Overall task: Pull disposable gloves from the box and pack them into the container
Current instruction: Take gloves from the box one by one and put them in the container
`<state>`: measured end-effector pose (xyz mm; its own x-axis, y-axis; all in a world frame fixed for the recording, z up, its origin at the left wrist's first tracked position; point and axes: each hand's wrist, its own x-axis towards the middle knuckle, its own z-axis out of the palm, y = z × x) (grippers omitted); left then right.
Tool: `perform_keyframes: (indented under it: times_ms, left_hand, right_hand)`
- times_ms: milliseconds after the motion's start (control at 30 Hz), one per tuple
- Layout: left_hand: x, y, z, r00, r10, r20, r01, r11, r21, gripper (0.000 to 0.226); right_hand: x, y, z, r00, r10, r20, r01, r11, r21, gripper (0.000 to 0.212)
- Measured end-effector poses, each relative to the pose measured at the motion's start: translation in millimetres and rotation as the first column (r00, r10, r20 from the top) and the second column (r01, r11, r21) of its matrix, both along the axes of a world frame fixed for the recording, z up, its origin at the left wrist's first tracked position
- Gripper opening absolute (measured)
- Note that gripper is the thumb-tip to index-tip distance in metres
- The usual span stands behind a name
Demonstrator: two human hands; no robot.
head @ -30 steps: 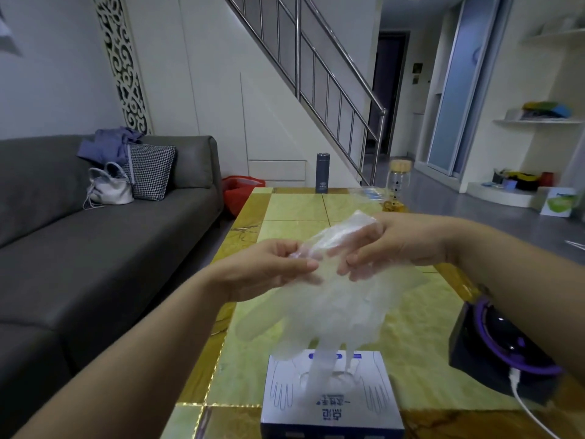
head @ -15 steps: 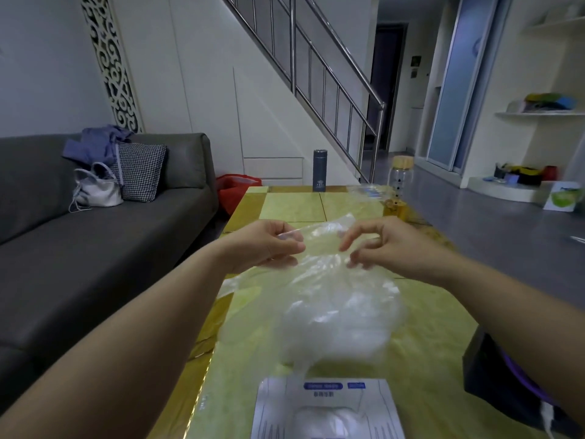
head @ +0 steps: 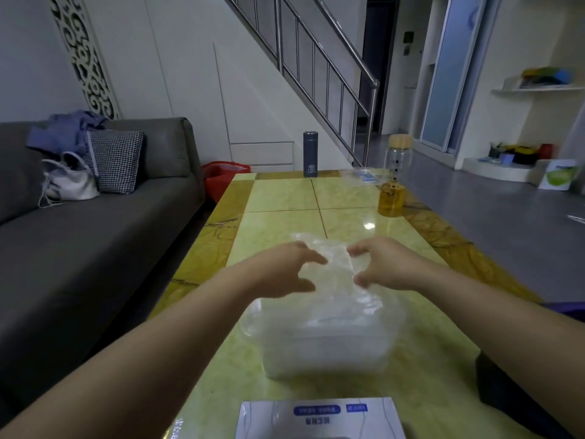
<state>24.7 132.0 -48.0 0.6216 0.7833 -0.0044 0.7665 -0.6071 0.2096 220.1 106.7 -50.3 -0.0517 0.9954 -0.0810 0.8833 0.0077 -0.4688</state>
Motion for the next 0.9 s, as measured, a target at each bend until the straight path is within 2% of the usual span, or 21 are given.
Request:
perform_keyframes:
  times_ms: [67, 200, 333, 367, 433, 500, 533, 600, 700, 800, 900]
  left_hand:
    - [5.1, 1.6, -16.6, 0.970, 0.009, -0.242, -0.047, 0.987, -0.151, 0.066]
    - [16.3, 7.2, -39.3, 0.887, -0.034, -0.461, -0.090, 0.965, -0.245, 0.073]
    - [26.9, 11.7, -51.8, 0.815, -0.090, -0.573, -0.107, 0.947, -0.302, 0.083]
    - [27.9, 12.5, -53.2, 0.808, -0.099, -0.581, -0.106, 0.945, -0.309, 0.085]
    - [29.1, 14.6, -56.9, 0.799, -0.108, -0.592, -0.107, 0.942, -0.317, 0.089]
    - [29.1, 18.3, -62.0, 0.789, -0.112, -0.604, -0.117, 0.938, -0.326, 0.092]
    - [28.1, 22.2, -66.2, 0.787, -0.095, -0.610, -0.140, 0.935, -0.327, 0.092]
    - [27.2, 28.0, -76.8, 0.800, -0.021, -0.599, -0.234, 0.909, -0.344, 0.087]
    - [28.3, 27.3, -83.7, 0.825, 0.134, -0.549, -0.376, 0.855, -0.358, 0.070]
    - [29.5, 24.5, -81.2, 0.837, 0.115, -0.535, -0.352, 0.862, -0.365, 0.068]
    - [27.5, 20.2, -69.3, 0.818, -0.006, -0.576, -0.261, 0.887, -0.380, 0.069]
  right_hand:
    - [-5.1, 0.6, -9.1, 0.988, 0.048, 0.148, -0.041, 0.998, -0.050, 0.070]
    - [-12.6, 4.3, -24.2, 0.887, 0.138, 0.442, -0.108, 0.990, -0.092, 0.057]
    - [-20.7, 8.0, -34.2, 0.686, 0.213, 0.695, -0.143, 0.977, -0.158, 0.027]
    - [-23.1, 6.7, -32.1, 0.630, 0.209, 0.748, -0.149, 0.978, -0.147, 0.020]
    - [-27.3, 6.1, -26.1, 0.535, 0.160, 0.829, -0.220, 0.974, -0.046, 0.022]
    - [-32.3, 9.0, -26.4, 0.535, 0.165, 0.828, -0.338, 0.940, 0.031, 0.031]
    - [-35.0, 10.5, -27.7, 0.570, 0.234, 0.788, -0.369, 0.929, -0.009, 0.039]
    - [-36.9, 15.0, -37.6, 0.674, 0.380, 0.634, -0.323, 0.923, -0.210, 0.066]
    - [-29.2, 25.7, -56.5, 0.716, 0.441, 0.542, -0.202, 0.873, -0.443, 0.101]
    - [-24.8, 33.7, -68.3, 0.735, 0.440, 0.516, -0.155, 0.850, -0.504, 0.107]
    - [-25.3, 32.9, -67.8, 0.749, 0.431, 0.503, -0.164, 0.856, -0.489, 0.105]
